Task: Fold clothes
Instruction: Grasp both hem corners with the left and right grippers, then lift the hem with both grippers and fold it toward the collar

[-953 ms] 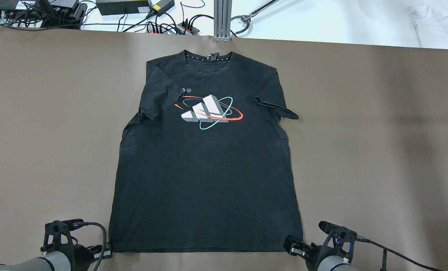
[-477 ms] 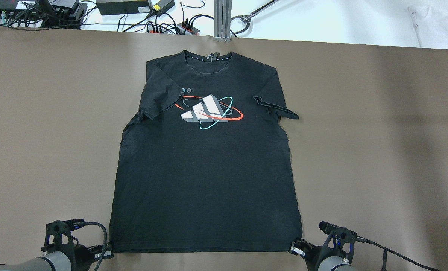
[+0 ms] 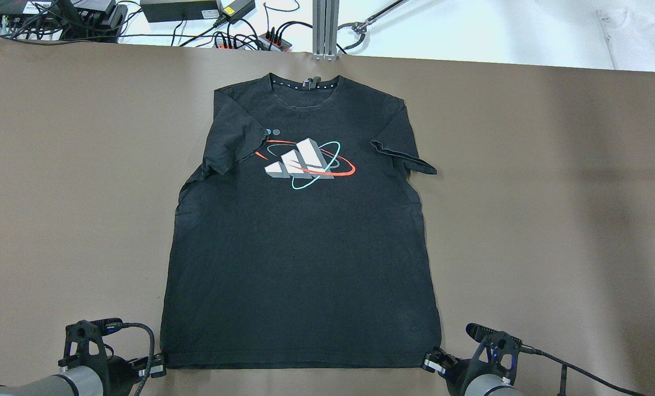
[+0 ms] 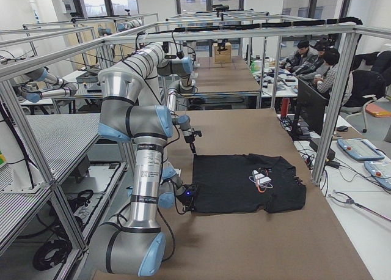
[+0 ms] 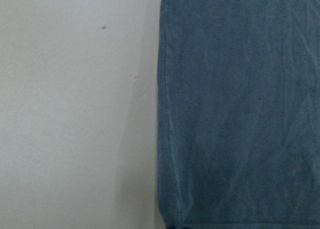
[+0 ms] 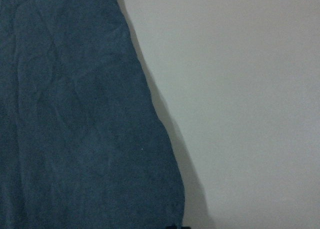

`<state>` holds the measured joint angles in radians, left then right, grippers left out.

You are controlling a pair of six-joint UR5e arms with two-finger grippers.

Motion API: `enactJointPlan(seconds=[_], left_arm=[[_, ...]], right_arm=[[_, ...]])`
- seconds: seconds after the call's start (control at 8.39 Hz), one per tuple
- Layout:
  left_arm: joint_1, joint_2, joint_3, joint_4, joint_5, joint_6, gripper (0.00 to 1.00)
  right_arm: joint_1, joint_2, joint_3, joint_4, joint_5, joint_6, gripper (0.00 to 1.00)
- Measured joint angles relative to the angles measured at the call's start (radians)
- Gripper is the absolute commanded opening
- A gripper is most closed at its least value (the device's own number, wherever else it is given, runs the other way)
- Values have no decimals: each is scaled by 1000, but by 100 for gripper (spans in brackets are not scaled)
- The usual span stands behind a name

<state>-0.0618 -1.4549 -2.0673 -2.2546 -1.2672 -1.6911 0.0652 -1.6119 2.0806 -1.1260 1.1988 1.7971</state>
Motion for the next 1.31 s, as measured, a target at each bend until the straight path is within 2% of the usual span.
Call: enactJointPlan(seconds=[0.12,0.36,0.6,0.95,1.31], left_arm=[[-4,3,-26,6,-6,9,0],[-38,-9,-114,107,-62,54,0],[-167,-82,-160,219,-207,106,0],[-413,-298,-170,468,-450,246,0],[-615,-544,-170,773,-674,425,0]], right_arm=[[3,1,14,-1,1,-7,0],[18,5,52,-1,10,-55,0],[114,34,67,-8,78,-164,0],[304,175,70,-145,247,-323,0],[443,235,76,-188,444,-476,0]])
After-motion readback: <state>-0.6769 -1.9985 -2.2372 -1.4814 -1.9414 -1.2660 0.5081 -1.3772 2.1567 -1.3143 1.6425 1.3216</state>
